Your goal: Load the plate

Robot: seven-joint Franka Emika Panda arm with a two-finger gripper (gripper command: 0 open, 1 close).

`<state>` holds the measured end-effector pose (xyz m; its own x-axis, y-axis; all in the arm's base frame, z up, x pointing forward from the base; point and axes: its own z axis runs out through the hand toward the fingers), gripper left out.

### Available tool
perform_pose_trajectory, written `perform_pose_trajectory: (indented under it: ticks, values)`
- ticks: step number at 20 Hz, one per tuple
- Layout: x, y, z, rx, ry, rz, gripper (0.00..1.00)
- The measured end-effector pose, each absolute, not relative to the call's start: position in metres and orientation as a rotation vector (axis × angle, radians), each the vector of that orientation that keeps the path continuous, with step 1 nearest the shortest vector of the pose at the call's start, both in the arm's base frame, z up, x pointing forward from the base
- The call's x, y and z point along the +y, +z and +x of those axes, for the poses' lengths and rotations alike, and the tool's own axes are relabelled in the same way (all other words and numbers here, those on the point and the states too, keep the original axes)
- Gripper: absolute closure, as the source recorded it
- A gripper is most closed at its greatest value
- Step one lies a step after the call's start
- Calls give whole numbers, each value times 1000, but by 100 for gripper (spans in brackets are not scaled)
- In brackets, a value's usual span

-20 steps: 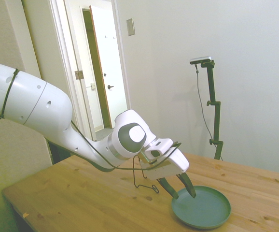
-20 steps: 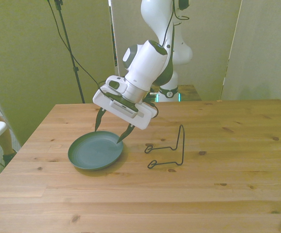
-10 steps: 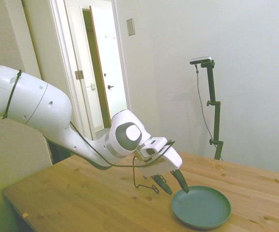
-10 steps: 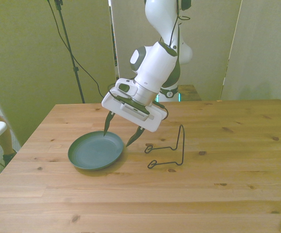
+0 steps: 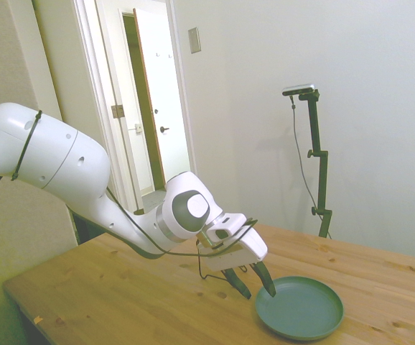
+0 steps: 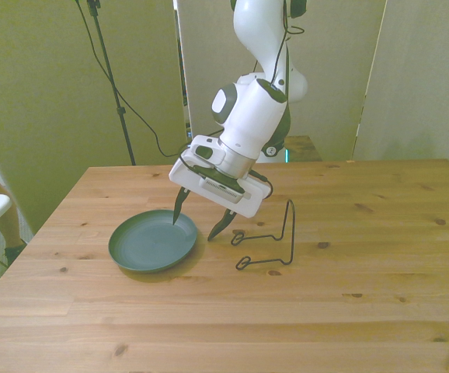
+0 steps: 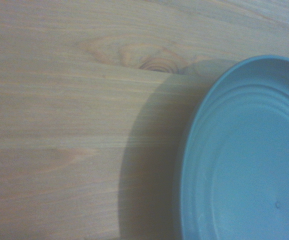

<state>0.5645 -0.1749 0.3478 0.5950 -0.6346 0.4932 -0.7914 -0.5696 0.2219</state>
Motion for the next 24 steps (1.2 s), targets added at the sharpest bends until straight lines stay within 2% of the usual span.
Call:
perform_pose_trajectory:
  ticks: [1,2,24]
  values:
    - [-176,347,564,-1142,503,2403,0]
    - [-177,347,564,-1144,503,2401,100]
    - [-181,337,564,-1156,464,2422,100]
